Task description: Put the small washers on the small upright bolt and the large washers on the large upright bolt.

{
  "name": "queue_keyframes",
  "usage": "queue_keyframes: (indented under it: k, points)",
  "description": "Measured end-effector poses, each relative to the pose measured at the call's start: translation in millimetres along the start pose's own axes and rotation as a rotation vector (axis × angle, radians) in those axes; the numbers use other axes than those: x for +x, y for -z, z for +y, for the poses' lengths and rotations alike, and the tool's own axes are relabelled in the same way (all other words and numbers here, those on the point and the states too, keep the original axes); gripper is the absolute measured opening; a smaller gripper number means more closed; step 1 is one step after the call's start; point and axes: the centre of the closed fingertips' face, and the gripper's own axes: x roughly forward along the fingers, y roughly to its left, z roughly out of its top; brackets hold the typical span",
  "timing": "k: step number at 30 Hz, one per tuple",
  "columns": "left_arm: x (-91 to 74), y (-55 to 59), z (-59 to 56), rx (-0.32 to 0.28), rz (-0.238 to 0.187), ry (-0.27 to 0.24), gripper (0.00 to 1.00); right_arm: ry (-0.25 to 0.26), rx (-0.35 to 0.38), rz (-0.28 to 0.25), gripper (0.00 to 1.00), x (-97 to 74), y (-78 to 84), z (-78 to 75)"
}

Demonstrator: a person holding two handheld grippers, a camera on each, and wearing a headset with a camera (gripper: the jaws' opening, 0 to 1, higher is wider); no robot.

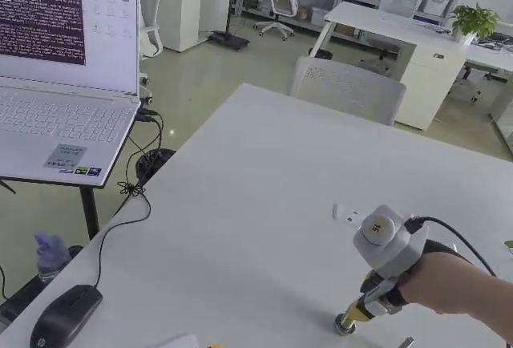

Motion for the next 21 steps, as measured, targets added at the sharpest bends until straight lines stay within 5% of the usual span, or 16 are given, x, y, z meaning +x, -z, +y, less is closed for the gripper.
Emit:
queue_keyframes:
  k: [21]
  points:
    - [-5.8, -11.6, 1.7, 0.019, -0.021, -0.019, 0.86, -0.013, -0.001, -0.013, 0.21, -6.6, -4.0, 30.2]
